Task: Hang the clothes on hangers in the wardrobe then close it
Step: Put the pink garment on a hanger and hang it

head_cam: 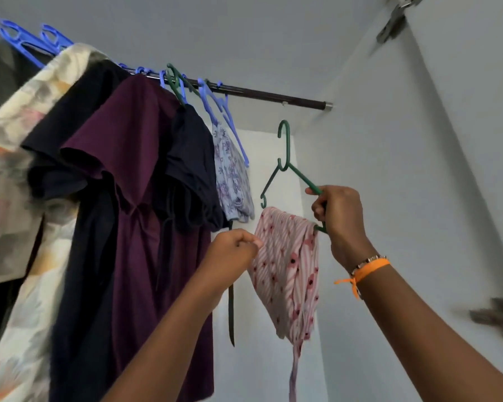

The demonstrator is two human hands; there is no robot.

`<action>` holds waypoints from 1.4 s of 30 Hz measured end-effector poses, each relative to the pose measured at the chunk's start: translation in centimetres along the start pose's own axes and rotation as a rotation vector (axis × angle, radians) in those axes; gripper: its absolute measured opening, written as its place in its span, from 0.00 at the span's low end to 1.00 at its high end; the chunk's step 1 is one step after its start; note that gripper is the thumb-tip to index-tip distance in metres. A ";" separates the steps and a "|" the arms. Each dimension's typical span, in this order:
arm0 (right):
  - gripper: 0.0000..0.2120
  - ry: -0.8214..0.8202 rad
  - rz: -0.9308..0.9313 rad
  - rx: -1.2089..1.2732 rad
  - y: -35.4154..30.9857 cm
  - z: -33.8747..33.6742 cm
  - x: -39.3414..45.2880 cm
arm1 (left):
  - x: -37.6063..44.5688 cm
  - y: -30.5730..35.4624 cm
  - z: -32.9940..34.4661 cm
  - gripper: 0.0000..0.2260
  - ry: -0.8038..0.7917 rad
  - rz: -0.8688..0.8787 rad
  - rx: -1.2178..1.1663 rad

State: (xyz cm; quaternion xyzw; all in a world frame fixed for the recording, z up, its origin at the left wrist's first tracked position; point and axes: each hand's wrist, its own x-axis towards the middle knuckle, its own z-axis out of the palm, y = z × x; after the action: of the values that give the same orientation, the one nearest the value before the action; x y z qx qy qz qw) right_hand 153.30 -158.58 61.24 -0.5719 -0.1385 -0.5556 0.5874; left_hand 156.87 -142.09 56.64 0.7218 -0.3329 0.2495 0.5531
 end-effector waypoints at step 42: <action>0.08 -0.522 -0.034 0.214 1.5 16.2 18.8 | 17.3 -0.5 -1.5 0.20 0.145 0.266 0.309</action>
State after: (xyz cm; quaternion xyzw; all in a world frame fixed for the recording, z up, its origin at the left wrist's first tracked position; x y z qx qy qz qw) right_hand 168.64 -154.96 80.46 -0.6279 -0.3525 -0.3814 0.5797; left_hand 168.60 -144.12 69.35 0.7277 -0.3426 0.4196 0.4207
